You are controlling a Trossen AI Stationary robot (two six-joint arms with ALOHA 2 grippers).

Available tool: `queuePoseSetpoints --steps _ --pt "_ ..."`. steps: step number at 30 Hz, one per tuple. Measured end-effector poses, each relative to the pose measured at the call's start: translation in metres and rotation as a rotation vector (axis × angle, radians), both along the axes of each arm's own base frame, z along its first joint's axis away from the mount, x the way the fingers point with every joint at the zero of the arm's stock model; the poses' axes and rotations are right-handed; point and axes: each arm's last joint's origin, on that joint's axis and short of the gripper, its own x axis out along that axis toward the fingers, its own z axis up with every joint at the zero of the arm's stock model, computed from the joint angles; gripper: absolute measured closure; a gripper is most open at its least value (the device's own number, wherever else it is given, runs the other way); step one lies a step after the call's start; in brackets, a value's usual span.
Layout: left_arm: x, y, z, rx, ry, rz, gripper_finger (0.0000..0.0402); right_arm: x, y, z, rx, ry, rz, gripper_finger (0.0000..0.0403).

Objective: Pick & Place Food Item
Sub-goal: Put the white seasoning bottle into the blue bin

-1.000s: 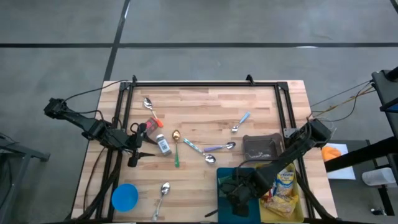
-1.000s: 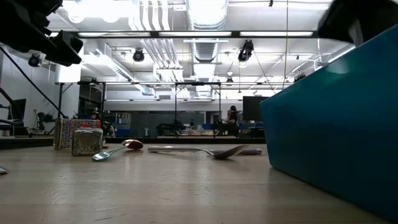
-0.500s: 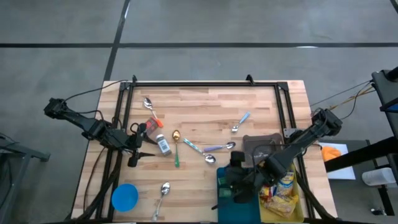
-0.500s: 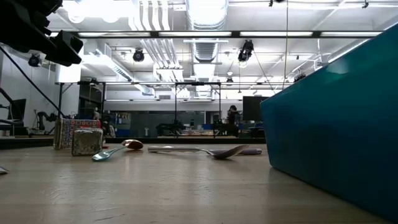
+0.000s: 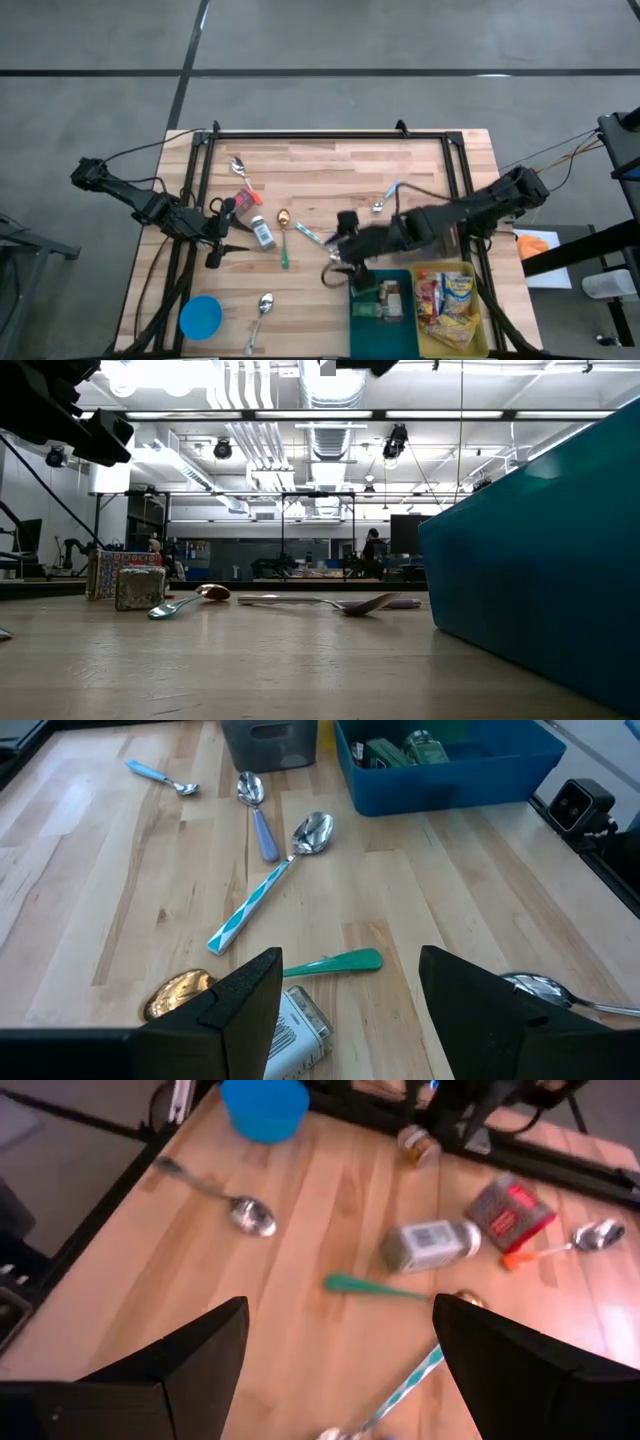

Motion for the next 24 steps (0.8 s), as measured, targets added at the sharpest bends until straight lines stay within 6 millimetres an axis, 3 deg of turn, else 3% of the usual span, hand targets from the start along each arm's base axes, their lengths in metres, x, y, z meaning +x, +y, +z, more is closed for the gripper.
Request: queuePoseSetpoints --steps 6,11,17,24 --pt "0.000 0.000 0.000 0.000 0.000 0.000 0.0161 0.014 -0.052 -0.017 -0.013 -0.043 -0.048 0.0087" --pt "0.000 0.000 0.000 0.000 0.000 0.000 0.0161 0.021 -0.085 -0.023 0.014 -0.228 0.002 0.0087" --pt "0.000 0.000 0.000 0.000 0.000 0.000 0.0161 0.015 -0.121 -0.041 0.032 -0.358 -0.015 0.0087" --pt "0.000 0.000 0.000 0.000 0.000 0.000 0.0161 -0.002 -0.151 -0.055 0.019 -0.354 -0.101 0.0087"
